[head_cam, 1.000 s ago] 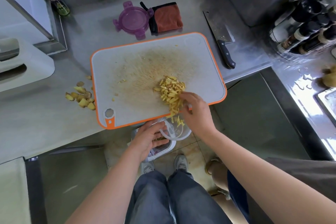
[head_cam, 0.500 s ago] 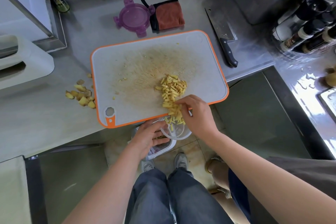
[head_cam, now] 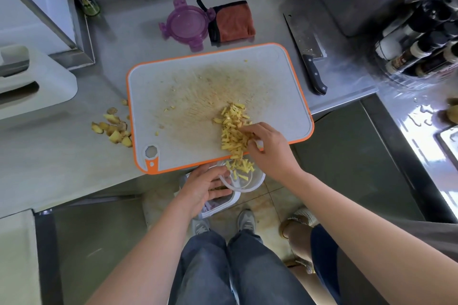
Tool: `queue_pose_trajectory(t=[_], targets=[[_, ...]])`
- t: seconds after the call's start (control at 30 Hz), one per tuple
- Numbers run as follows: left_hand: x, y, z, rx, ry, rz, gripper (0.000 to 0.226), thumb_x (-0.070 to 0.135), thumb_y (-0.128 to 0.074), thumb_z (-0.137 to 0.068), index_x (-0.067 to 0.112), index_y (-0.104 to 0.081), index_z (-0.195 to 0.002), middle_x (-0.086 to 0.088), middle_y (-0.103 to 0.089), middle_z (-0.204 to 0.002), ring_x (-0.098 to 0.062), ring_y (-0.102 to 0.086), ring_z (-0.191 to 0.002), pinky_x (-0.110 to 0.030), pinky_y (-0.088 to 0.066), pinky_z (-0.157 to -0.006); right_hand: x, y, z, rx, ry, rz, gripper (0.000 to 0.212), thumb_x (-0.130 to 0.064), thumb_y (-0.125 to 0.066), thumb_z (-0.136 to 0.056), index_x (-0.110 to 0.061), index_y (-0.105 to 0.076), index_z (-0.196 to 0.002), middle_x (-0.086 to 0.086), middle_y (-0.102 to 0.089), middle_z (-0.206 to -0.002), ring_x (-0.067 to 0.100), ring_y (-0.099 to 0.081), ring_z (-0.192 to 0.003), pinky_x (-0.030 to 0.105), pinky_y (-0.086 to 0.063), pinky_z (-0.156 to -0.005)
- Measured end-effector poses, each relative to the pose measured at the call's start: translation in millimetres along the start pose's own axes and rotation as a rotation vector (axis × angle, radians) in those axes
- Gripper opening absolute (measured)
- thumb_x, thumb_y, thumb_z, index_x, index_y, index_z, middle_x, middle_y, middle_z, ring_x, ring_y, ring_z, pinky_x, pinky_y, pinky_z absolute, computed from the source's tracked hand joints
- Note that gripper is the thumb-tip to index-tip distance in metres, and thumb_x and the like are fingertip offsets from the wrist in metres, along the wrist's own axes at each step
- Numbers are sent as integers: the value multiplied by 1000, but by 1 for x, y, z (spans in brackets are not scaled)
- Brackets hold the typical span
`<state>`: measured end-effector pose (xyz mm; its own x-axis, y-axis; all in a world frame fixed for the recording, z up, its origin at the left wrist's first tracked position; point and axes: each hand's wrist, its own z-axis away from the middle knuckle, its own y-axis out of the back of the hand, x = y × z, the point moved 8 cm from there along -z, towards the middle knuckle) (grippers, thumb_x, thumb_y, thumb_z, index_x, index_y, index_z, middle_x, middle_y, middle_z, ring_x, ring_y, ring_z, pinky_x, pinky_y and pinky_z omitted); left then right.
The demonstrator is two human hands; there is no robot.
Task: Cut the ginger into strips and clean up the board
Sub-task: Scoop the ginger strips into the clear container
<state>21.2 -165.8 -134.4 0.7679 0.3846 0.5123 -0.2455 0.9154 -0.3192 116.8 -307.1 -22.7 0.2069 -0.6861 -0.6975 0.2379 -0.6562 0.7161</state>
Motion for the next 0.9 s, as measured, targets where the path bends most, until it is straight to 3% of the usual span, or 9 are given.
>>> queue_pose_trajectory(t=[0.1,0.3,0.43,0.67,0.83,0.9], targets=[[0,0,0,-4,-2,-15,35,15,-66,-89,7,-59,-123,-23,-68,-112,-32,-69,-98,-38,-60,-71,0,12,-3,63,2,-69,29,2,-49,-86,-11,-70,-102,0,-66,-101,12,-61,-84,26,-52,-74],[0,0,1,1,-7,-3,39,14,-67,-89,5,-57,-125,-22,-69,-111,-30,-70,-95,-37,-60,-69,0,2,-3,33,-7,21,38,1,-49,-85,-9,-67,-117,5,-66,-117,22,-59,-109,34,-49,-94],[-1,1,0,-3,-3,7,41,13,-68,-88,6,-57,-126,-23,-68,-112,-28,-70,-92,-40,-60,-72,-8,-4,14,23,15,22,31,-1,-49,-87,-10,-72,-105,2,-71,-100,17,-63,-92,26,-50,-83],[-1,7,0,-9,-6,11,43,13,-69,-86,3,-56,-126,-18,-71,-108,-27,-71,-90,-43,-60,-75,-10,8,-6,116,29,-61,28,0,-48,-86,-12,-71,-97,1,-68,-93,16,-63,-82,36,-54,-72],[0,8,0,-3,-8,4,42,12,-68,-87,4,-57,-127,-17,-70,-112,-26,-71,-89,-39,-60,-69,-27,-14,-17,-66,200,11,40,-1,-45,-83,-10,-68,-114,2,-68,-112,19,-58,-107,28,-47,-92],[0,10,0,2,-9,9,44,12,-68,-87,5,-55,-128,-18,-69,-113,-26,-71,-90,-38,-59,-67,-30,-26,-13,-141,270,66,40,-3,-46,-82,-9,-69,-114,3,-68,-114,22,-57,-108,25,-44,-94]])
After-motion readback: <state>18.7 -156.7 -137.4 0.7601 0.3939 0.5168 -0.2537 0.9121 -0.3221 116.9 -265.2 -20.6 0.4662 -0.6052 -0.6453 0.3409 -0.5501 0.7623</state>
